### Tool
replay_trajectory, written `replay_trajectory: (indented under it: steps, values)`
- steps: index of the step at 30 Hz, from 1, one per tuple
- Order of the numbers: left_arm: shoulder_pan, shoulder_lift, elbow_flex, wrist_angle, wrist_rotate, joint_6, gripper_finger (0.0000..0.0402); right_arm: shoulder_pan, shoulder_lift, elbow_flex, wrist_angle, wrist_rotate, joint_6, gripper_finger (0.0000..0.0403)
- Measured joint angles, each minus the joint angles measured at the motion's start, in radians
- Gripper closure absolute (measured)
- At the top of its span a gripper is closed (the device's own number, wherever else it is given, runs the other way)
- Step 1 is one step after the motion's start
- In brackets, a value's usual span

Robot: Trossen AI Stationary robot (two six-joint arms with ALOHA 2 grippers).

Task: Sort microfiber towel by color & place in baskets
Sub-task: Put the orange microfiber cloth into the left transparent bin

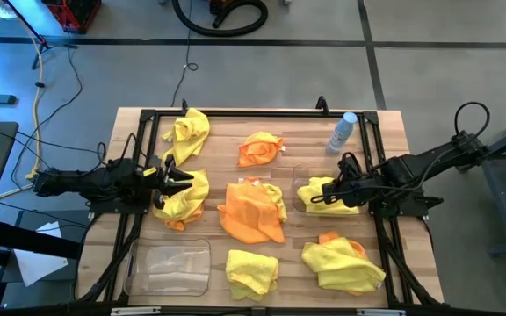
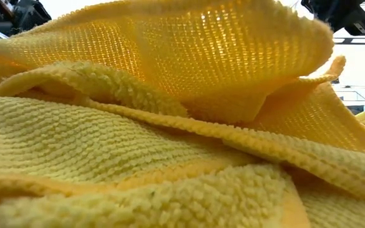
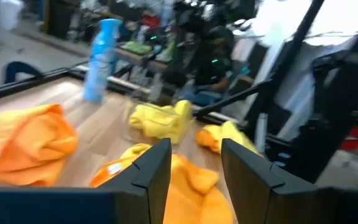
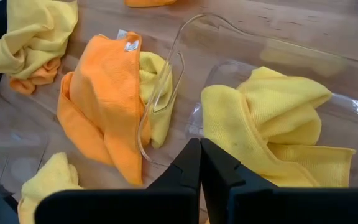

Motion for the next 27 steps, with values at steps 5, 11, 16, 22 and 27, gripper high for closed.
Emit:
replay_trajectory:
  steps: [5, 11, 16, 22, 27]
  values:
    - [0.0, 0.136, 0.164, -0.165, -0.031, 0.001, 0.0271, 0.0, 0.0, 0.0, -0.008, 0.001, -0.003, 0.0403]
    - [0.0, 0.424, 0.413, -0.31, -0.016, 0.037, 0.0271, 0.0, 0.0, 0.0, -0.044, 0.002, -0.072, 0.0403]
    - [-0.011, 0.676, 0.626, -0.433, 0.019, 0.036, 0.0271, 0.001, 0.0, 0.0, -0.048, 0.003, -0.243, 0.0403]
    - [-0.071, 0.948, 0.827, -0.471, -0.003, 0.029, 0.0271, 0.02, -0.016, -0.001, -0.048, 0.004, -0.501, 0.0403]
    - [-0.12, 1.147, 0.949, -0.469, -0.04, 0.063, 0.0271, 0.065, -0.108, -0.001, -0.05, 0.037, -0.661, 0.0403]
